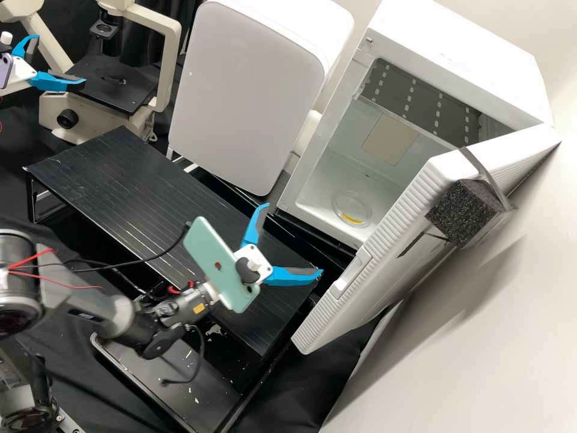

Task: Place the petri dish in the incubator

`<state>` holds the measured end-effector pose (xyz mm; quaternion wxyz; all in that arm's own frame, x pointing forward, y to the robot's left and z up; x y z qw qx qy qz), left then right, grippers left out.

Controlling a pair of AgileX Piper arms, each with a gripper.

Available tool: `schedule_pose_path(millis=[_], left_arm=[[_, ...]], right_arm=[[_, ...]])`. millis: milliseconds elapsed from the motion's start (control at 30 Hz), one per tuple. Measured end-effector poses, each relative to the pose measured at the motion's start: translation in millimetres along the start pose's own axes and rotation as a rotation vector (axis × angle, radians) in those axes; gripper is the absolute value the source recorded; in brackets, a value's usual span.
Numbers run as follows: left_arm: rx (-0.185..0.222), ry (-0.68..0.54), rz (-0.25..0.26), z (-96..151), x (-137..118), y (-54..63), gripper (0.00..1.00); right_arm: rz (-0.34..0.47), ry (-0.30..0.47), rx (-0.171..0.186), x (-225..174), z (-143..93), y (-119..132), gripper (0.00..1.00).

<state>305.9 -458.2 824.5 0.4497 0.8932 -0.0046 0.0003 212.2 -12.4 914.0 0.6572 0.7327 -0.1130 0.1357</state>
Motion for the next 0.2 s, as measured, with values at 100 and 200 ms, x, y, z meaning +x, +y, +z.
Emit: schedule_pose_path(millis=[100, 200], left_arm=[[0.0, 0.0, 0.0, 0, 0, 0.0, 1.0], [0.0, 0.0, 0.0, 0, 0, 0.0, 1.0]], right_arm=[[-0.022, 0.006, 0.032, -25, -8, -9, 1.0], [-0.053, 0.029, 0.05, -47, -16, -20, 1.0]])
